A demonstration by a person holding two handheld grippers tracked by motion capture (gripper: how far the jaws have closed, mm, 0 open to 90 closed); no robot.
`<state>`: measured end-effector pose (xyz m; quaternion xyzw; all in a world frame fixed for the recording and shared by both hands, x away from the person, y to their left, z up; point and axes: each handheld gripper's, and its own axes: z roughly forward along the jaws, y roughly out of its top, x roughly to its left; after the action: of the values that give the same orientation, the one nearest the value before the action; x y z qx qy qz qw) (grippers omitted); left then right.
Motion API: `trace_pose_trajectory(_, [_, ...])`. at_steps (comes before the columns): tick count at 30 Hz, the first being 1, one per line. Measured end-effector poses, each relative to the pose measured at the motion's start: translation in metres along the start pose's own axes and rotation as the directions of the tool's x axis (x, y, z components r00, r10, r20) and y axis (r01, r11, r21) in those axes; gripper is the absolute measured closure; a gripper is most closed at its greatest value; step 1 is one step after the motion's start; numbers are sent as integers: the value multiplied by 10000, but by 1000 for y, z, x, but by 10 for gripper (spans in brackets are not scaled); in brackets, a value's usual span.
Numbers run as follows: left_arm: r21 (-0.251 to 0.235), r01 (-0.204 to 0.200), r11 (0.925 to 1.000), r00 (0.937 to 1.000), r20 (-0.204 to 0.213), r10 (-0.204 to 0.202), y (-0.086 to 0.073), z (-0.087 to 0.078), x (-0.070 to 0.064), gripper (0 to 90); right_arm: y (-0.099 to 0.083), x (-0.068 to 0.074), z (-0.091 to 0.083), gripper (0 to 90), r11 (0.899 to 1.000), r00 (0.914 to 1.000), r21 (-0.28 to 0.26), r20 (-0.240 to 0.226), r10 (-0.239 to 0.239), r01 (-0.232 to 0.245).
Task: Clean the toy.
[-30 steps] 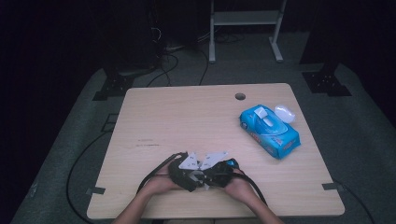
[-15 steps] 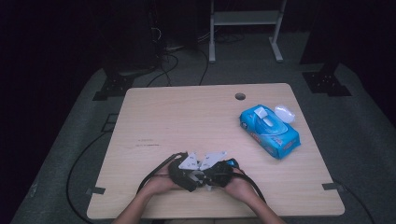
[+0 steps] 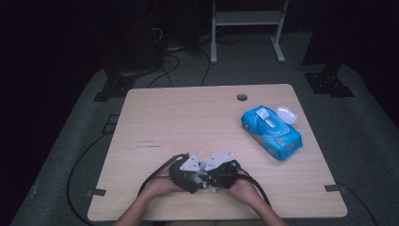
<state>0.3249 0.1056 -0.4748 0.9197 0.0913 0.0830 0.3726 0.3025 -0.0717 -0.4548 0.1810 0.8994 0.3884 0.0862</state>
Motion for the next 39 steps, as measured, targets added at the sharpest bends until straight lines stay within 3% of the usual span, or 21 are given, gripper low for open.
trace_pose_trajectory(2, [-13, 14, 10000, 10000, -9, -14, 0, 0, 0, 252, -1, -5, -4, 820, 9999, 10000, 123, -22, -47, 48])
trace_pose_trajectory(5, [-13, -16, 10000, 10000, 10, 16, 0, 0, 0, 252, -6, -16, -18, 821, 9995, 9985, -44, 444, 327, -326])
trace_pose_trajectory(7, [0, -13, 10000, 10000, 12, 13, 0, 0, 0, 251, -7, -17, -18, 821, 9987, 9979, -97, 405, 498, -494])
trace_pose_trajectory(12, [-17, 74, 10000, 10000, -23, -74, 1, 1, -1, 251, 4, -8, 2, 820, 9999, 9996, 133, 267, -26, 23])
trace_pose_trajectory(13, [-33, 92, 10000, 10000, -25, -92, 0, 1, 0, 251, 6, -8, 5, 820, 9996, 9990, 138, 362, -271, 266])
trace_pose_trajectory(15, [-48, 67, 10000, 10000, 3, -67, 0, 0, 0, 251, 9, -10, 8, 820, 9995, 9985, 164, 466, -278, 271])
trace_pose_trajectory(17, [-36, 49, 10000, 10000, -7, -49, 0, 1, 0, 251, 9, -14, 6, 821, 9985, 9945, 350, 943, -464, 432])
trace_pose_trajectory(22, [3, 44, 10000, 10000, 18, -44, 0, 0, 0, 251, 5, -23, -2, 822, 9994, 9911, 315, 1328, 103, -146])
trace_pose_trajectory(28, [-52, 172, 9998, 9998, 26, -172, 0, 1, 0, 251, 11, -16, 6, 821, 9989, 9930, 433, 1154, -243, 194])
trace_pose_trajectory(32, [-32, 57, 10000, 10000, -5, -57, 0, 1, 0, 252, 4, -25, -3, 821, 9990, 9894, 310, 1425, 277, -325])
trace_pose_trajectory(34, [-44, 63, 10000, 10000, -9, -63, 0, 1, 0, 251, 3, -28, -6, 821, 9986, 9866, 399, 1609, 275, -343])
trace_pose_trajectory(36, [-29, 84, 10000, 10000, 11, -84, 0, 1, 0, 251, 2, -30, -7, 822, 9974, 9859, 321, 1569, 580, -638])
trace_pose_trajectory(39, [-28, 84, 10000, 10000, 39, -84, 0, 1, 1, 251, 5, -23, -3, 822, 9980, 9895, 285, 1345, 527, -570])
